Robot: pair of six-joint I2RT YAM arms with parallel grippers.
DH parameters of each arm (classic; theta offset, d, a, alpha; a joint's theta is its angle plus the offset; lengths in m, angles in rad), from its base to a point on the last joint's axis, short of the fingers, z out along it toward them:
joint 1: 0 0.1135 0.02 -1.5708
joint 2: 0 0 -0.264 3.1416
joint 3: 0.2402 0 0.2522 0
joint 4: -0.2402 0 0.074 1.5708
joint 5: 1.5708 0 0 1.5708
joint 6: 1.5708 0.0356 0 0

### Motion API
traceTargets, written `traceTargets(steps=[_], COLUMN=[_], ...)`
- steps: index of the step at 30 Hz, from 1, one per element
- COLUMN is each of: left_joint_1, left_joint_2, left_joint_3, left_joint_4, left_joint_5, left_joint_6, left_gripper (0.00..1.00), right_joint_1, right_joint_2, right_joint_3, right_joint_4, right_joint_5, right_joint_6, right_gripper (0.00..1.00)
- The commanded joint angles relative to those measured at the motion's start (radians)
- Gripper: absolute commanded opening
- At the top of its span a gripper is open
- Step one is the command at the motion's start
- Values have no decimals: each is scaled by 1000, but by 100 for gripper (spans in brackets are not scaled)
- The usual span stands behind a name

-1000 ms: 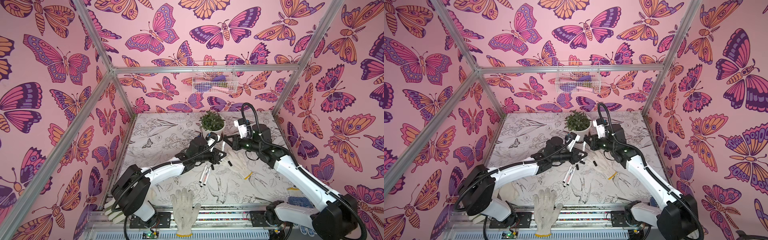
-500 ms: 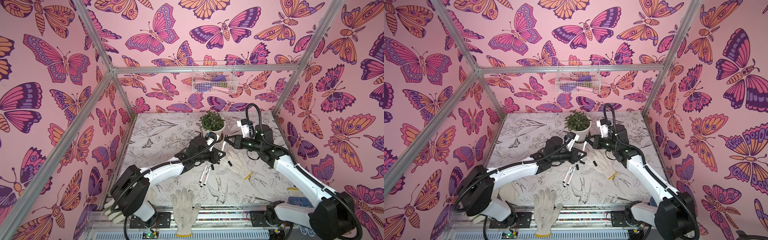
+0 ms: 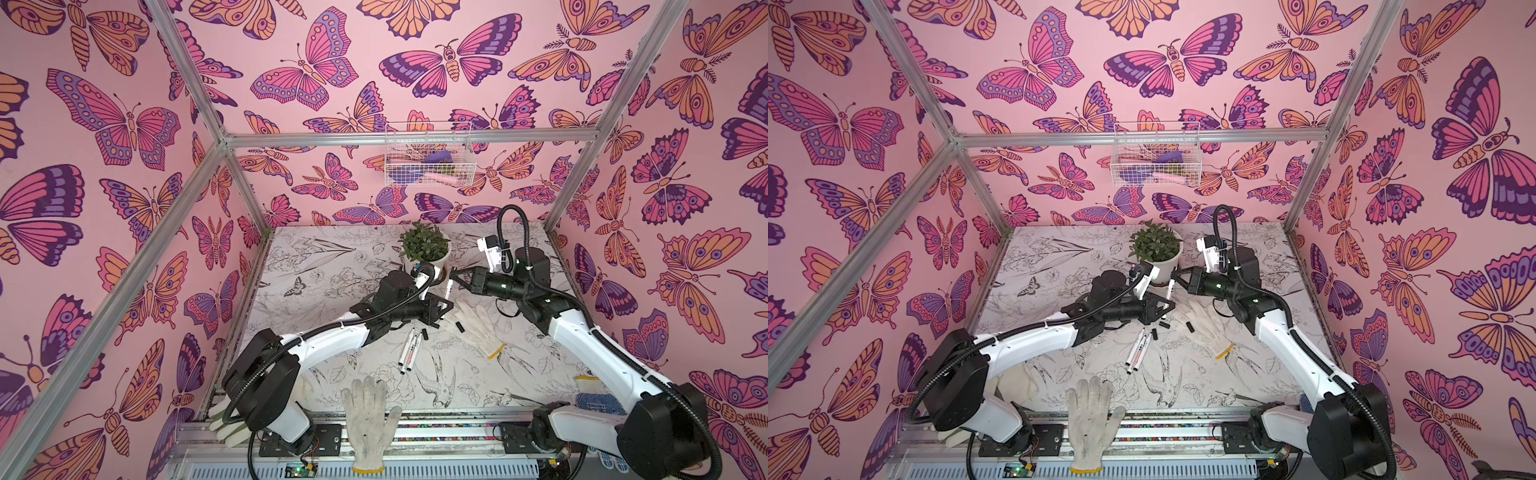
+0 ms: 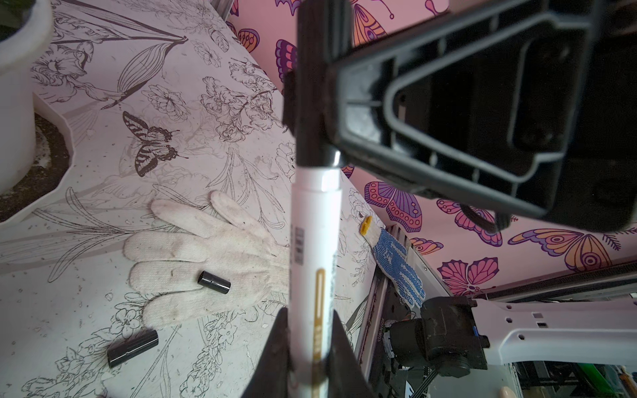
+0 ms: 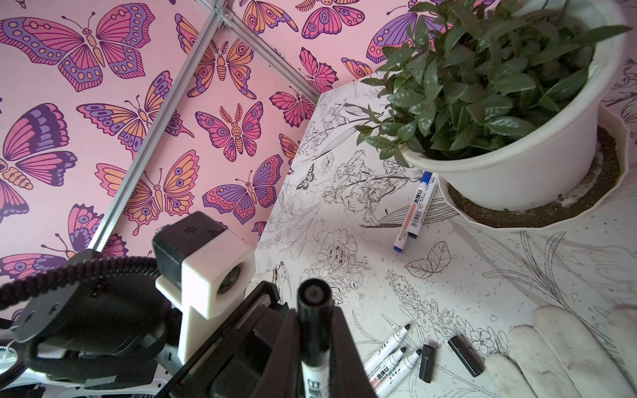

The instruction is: Insert the pens into the pen caps

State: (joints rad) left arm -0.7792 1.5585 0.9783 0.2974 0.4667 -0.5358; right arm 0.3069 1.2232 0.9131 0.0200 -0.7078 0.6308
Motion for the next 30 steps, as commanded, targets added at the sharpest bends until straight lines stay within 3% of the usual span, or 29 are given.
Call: traceTargets(steps=[1,9,14,22,30], left_joint_1=[90,98,103,104,103], left_joint_2=[35,52,57,57,79], left_joint_3=[34,24,25,31,30], left_joint_4=[25,9,8,7,6], left_joint_5=[-209,-217,-224,-218,-203], left_joint_6=[-66,-65,-80,-85,-67], left_gripper=[0,0,0,0,0], right_joint_1=[24,25,87,90,38], right_joint_2=[-28,-28,-31,-42,-22], right_joint_3=[-3,-10,28,-19,-11], right_joint_4=[-91,-83,-311,-280,-91], right_joint_5=[-250,-289,-205,-152,-220], right_joint_6=[5,-1,-193,-153,47], right_gripper=[0,0,0,0,0])
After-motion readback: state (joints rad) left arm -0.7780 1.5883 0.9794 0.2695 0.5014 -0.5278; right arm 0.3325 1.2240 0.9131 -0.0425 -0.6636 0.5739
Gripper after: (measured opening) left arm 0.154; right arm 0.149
